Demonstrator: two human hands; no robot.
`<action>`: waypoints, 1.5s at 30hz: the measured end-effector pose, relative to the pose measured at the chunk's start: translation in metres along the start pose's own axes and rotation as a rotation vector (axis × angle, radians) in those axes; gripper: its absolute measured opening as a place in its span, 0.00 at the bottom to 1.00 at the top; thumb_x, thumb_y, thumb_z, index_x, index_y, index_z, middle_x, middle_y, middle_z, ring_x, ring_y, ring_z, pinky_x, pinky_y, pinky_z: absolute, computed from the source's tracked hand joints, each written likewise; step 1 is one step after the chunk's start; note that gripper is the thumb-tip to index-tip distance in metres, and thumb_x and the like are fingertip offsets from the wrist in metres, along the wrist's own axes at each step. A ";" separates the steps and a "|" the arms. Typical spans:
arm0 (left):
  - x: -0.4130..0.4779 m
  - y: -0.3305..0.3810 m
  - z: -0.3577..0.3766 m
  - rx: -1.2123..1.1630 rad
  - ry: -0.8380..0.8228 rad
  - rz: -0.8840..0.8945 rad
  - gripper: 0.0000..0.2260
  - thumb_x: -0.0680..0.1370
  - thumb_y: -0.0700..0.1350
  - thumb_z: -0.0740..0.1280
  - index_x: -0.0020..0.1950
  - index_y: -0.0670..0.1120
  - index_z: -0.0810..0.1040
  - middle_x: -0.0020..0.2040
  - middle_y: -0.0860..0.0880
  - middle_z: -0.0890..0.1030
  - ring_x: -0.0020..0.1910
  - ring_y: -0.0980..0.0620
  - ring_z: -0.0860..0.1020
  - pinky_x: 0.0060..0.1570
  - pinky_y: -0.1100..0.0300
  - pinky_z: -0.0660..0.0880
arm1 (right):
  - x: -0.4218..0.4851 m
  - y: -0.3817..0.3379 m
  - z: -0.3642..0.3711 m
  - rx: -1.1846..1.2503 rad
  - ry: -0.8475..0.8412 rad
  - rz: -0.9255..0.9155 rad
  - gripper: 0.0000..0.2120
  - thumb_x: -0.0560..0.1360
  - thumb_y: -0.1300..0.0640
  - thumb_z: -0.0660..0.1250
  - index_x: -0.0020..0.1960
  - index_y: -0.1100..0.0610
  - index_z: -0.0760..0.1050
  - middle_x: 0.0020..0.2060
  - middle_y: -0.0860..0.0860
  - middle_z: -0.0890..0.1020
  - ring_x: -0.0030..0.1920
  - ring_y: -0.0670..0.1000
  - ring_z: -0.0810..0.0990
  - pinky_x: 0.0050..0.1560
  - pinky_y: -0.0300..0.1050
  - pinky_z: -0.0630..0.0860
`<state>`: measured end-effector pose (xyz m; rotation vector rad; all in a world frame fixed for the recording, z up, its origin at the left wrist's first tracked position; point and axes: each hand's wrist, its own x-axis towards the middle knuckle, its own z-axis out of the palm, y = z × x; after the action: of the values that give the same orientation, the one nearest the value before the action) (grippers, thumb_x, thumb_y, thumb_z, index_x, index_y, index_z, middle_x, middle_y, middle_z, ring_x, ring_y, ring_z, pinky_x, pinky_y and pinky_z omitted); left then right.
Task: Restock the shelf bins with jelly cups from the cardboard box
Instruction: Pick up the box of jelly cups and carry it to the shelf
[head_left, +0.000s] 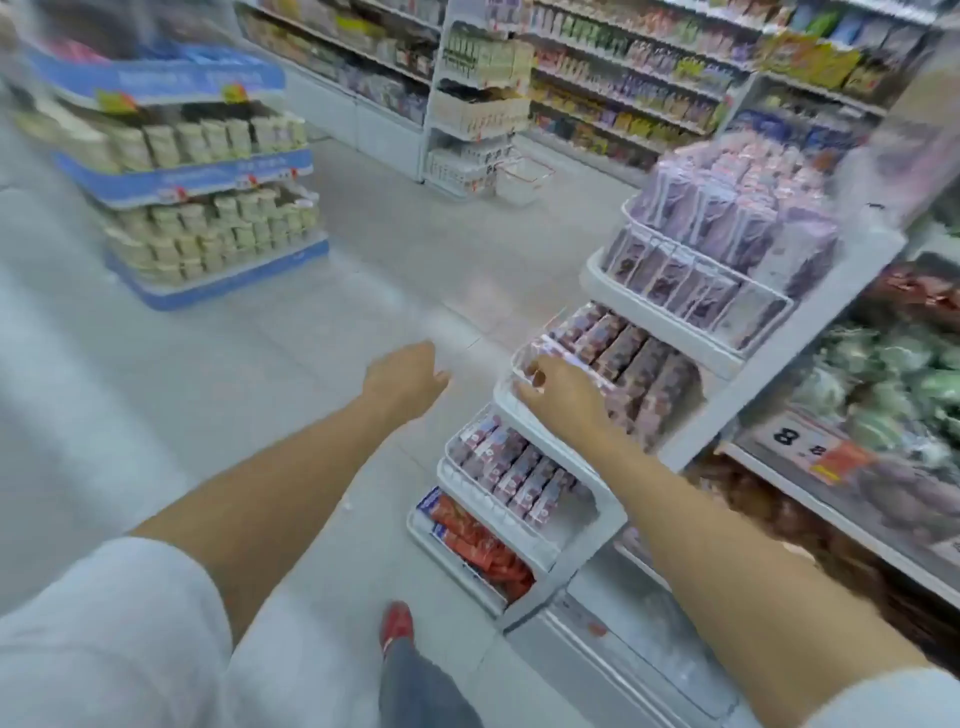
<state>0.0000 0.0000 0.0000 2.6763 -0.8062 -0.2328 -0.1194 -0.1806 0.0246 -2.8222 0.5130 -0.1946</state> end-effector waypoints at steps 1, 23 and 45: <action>0.001 -0.027 0.002 0.014 -0.019 -0.067 0.17 0.81 0.56 0.56 0.60 0.43 0.70 0.57 0.42 0.77 0.55 0.41 0.76 0.53 0.50 0.72 | 0.017 -0.013 0.024 0.028 -0.044 -0.025 0.16 0.78 0.47 0.64 0.57 0.57 0.77 0.50 0.52 0.81 0.43 0.52 0.78 0.48 0.48 0.75; -0.180 -0.562 0.040 -0.317 0.085 -1.386 0.15 0.80 0.54 0.57 0.56 0.43 0.72 0.53 0.45 0.78 0.52 0.42 0.76 0.50 0.51 0.72 | 0.151 -0.554 0.424 -0.076 -0.992 -0.832 0.18 0.75 0.45 0.65 0.61 0.53 0.75 0.55 0.49 0.78 0.53 0.52 0.77 0.51 0.44 0.72; -0.540 -1.019 -0.058 -0.735 0.467 -2.241 0.13 0.81 0.52 0.56 0.58 0.45 0.71 0.57 0.45 0.77 0.55 0.43 0.76 0.53 0.51 0.73 | -0.088 -1.283 0.672 -0.441 -1.031 -1.875 0.15 0.78 0.50 0.62 0.62 0.55 0.75 0.57 0.53 0.79 0.56 0.55 0.77 0.55 0.47 0.74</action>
<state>0.0840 1.1160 -0.2828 1.4595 2.0339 -0.2259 0.3374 1.1668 -0.2630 -2.1169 -2.3467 1.0242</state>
